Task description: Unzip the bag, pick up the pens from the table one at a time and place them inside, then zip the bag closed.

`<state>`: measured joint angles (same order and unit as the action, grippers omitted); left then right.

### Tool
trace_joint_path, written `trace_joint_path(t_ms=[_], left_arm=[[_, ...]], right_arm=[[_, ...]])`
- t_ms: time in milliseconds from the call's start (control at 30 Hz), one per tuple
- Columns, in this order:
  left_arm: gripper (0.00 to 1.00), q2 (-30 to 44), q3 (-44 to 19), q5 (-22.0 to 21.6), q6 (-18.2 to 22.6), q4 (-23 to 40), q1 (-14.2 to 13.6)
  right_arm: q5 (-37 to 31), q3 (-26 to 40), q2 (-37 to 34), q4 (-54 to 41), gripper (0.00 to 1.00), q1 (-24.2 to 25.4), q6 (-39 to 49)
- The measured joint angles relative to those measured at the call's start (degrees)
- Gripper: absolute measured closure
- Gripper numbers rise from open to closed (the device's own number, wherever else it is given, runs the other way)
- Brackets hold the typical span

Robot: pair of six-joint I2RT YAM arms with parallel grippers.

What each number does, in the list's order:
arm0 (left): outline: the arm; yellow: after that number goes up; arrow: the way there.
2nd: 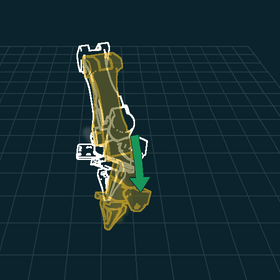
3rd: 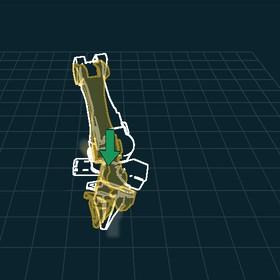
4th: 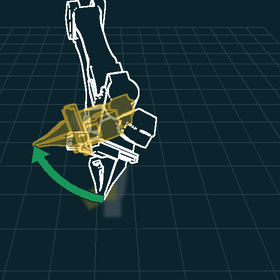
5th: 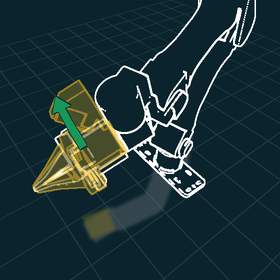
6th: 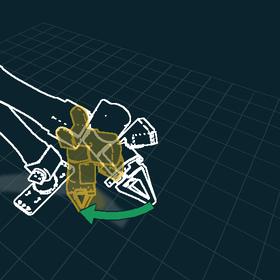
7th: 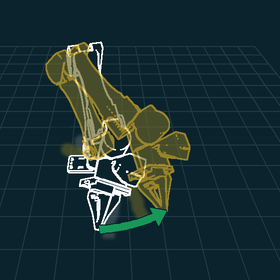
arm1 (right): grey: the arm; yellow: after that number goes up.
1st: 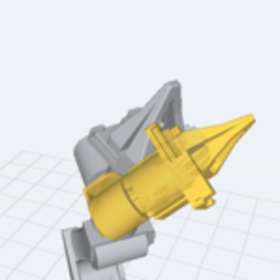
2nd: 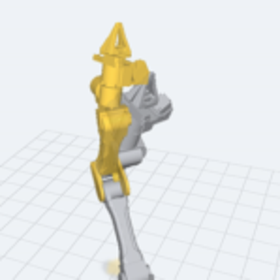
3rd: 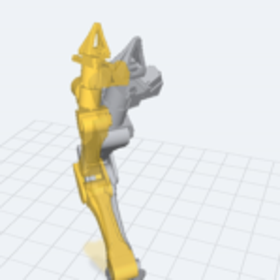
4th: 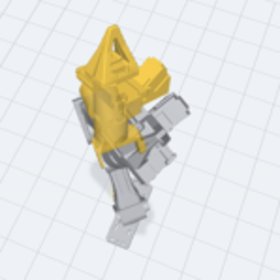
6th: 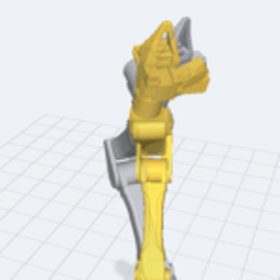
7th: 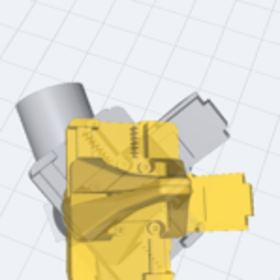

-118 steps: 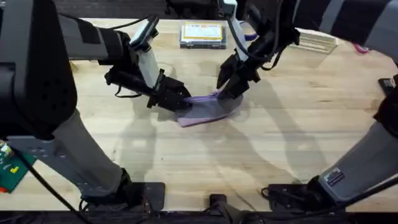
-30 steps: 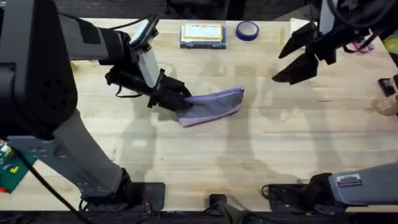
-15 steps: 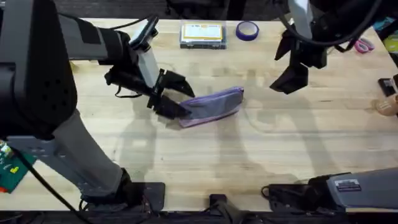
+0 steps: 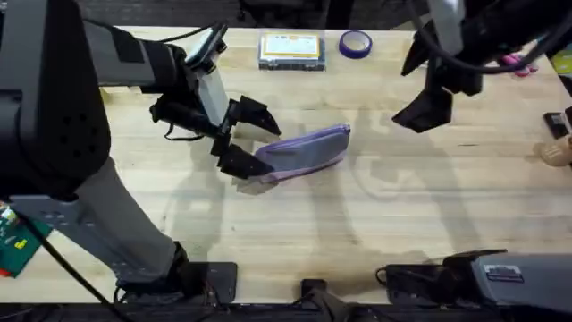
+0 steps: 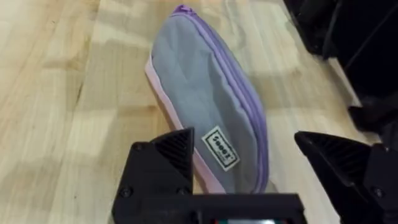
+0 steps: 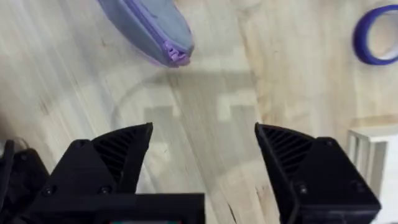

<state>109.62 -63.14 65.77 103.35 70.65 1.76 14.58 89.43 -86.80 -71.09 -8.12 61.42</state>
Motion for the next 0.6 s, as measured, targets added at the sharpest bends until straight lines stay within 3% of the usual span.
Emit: trace_joint_path(t_ms=[267, 367, 600], left_arm=[[0.004, -3.5, -7.3, -5.4, -1.3, 6.6, 0.4], [0.004, -7.3, -11.7, -9.5, -5.1, 6.7, 0.5], [0.004, -17.5, -20.1, -19.8, -19.0, 7.0, 0.5]], right_arm=[[0.0, 0.0, 8.5, 0.3, 0.004, 0.0, -3.8], [0.0, 0.0, 11.0, 0.2, 0.003, 0.0, -4.6], [0.0, -0.1, 14.1, -0.3, 0.004, 0.0, -6.3]])
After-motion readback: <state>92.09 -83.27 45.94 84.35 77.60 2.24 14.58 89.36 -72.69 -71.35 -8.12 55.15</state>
